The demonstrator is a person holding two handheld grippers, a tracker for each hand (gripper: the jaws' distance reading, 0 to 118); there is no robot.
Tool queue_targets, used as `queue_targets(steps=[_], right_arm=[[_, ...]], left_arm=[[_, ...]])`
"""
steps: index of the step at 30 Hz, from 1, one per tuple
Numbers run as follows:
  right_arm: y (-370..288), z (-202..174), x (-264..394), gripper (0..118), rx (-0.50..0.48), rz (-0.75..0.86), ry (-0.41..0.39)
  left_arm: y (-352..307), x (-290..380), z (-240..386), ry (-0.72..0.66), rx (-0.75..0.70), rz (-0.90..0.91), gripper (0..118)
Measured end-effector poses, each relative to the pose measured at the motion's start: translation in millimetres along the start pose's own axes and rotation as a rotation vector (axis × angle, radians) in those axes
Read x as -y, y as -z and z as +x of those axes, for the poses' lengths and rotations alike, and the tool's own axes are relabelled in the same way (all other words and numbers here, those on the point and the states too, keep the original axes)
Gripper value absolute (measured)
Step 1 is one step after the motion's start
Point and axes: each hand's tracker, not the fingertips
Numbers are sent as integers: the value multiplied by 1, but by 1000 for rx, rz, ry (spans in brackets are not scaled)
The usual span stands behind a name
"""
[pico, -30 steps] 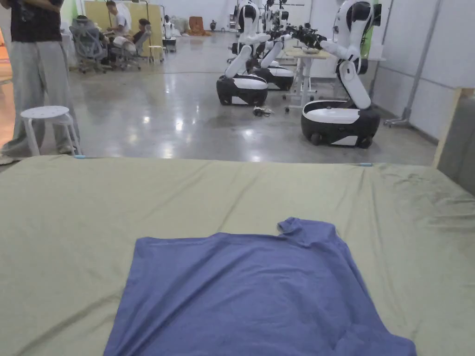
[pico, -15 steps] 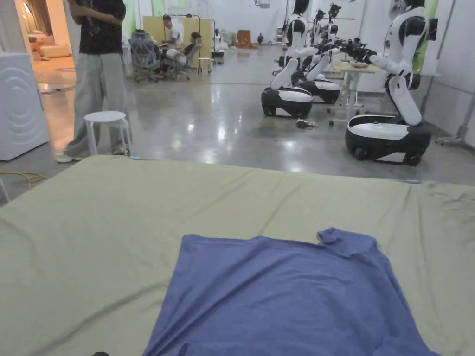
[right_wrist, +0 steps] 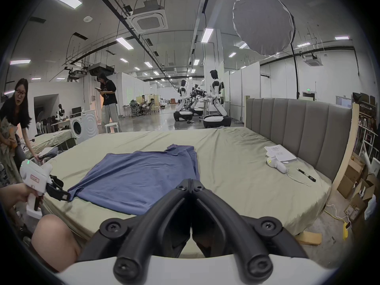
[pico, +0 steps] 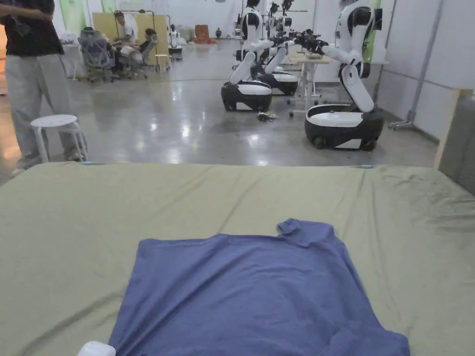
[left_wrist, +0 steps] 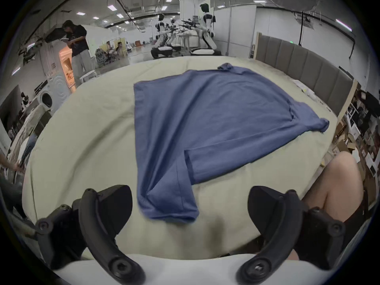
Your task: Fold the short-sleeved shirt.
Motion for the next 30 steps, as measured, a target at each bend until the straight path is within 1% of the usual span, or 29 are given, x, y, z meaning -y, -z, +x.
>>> queue_targets(steps=[1,2,8,12,13,14,15,16,17,18,19,21,22,23,25,26,27,29,30], right_arm=[[1,3,1,1,0,-6,1],[2,5,2,1,2,-12,2],[14,16,7,1,23,-49,18],[21,14,8,1,16,-61,43],[23,13,7,1,12,-64,42],[25,12,8,1,9,-67,40],[26,9,8,1,2,-71,37],[27,7,8,1,-1,-73,34],[28,6,8,1,-5,-75,30],[29,5,9,1,-9,-78,27],[30,3,9,1,-13,-82,24],[34,1,10,1,-16,-87,18],[35,0,10,1,-17,-92,16],[36,-1,11,1,-17,-95,15],[39,-1,11,1,-17,-100,20],[41,-1,11,1,-19,-104,24],[42,-1,10,1,-20,-108,25],[45,0,10,1,-22,-119,23],[49,2,10,1,-26,-125,22]], left_arm=[[10,5,1,6,-31,-37,112],[16,6,1,15,-29,-66,112],[47,7,-11,16,-85,-112,112],[50,6,-27,-74,-40,-136,112],[46,5,-31,-112,-22,-128,109],[41,5,-34,-163,13,-127,96],[35,6,-39,-195,27,-106,85],[31,6,-45,-219,19,-91,74],[30,8,-53,-235,12,-89,58],[28,8,-63,-191,-32,-89,49],[29,9,-67,-189,-25,-97,37],[26,5,-66,-180,-46,-107,6],[24,3,-62,-177,-32,-107,5],[20,0,-57,-144,-63,-80,4],[10,-2,-49,-146,-43,-65,4],[3,-3,-47,-139,-30,-2,4],[-2,-3,-45,-164,16,9,4],[-12,-3,-43,-195,8,52,4],[-13,-2,-44,-209,28,33,4]])
